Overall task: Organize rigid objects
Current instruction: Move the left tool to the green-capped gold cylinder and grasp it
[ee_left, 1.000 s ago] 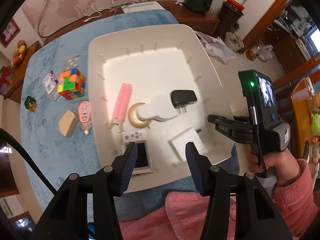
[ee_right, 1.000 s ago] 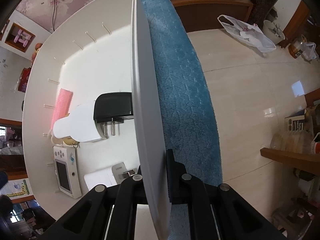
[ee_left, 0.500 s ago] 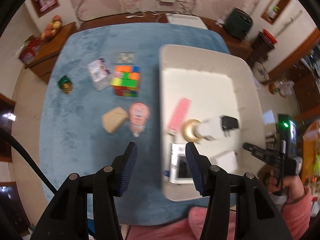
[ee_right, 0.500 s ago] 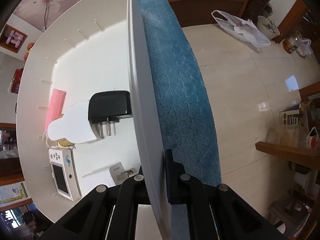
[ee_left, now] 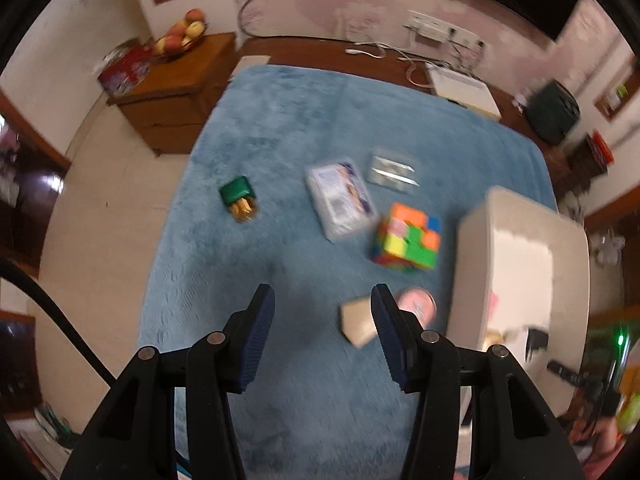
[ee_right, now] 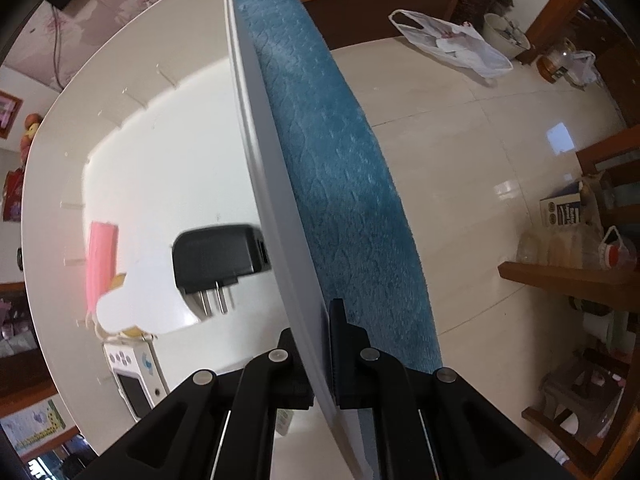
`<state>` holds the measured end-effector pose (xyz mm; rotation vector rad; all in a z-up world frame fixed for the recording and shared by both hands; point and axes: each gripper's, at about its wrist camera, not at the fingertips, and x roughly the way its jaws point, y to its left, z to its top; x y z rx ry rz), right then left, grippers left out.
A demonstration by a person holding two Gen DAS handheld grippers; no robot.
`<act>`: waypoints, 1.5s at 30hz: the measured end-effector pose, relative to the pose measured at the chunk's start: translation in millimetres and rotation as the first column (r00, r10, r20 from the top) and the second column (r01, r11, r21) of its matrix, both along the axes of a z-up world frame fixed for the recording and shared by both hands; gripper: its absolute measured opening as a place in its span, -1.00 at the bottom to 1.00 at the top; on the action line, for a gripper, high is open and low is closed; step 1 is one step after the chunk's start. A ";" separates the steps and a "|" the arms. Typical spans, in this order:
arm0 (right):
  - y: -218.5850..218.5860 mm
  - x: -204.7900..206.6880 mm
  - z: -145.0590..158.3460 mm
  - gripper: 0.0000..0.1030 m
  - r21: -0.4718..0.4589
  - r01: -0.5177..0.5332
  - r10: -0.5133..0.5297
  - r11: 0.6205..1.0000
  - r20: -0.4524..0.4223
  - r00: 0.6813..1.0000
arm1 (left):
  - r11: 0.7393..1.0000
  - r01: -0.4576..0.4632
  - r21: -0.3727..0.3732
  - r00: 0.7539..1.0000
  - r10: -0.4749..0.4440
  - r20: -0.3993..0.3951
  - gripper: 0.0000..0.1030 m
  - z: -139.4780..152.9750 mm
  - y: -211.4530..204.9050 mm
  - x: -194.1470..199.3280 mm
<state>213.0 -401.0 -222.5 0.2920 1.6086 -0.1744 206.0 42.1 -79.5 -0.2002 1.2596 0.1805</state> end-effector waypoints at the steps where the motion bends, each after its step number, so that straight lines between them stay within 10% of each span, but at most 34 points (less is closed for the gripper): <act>1: -0.1 0.5 -0.5 -0.87 -0.004 0.011 -0.011 1.000 -0.007 1.000 | 1.000 -0.013 -0.009 1.000 0.013 -0.001 0.05 -1.6 7.4 4.3; 21: 0.7 12.8 -7.4 -0.72 -0.124 0.136 -0.149 0.983 -0.111 0.983 | 0.968 -0.209 -0.139 0.975 0.195 -0.110 0.50 -84.7 109.6 84.0; 45: 15.7 28.8 -7.7 -0.67 -0.175 0.122 -0.150 0.977 -0.152 0.977 | 0.898 -0.380 -0.224 0.920 0.341 -0.192 0.40 -144.1 148.4 94.6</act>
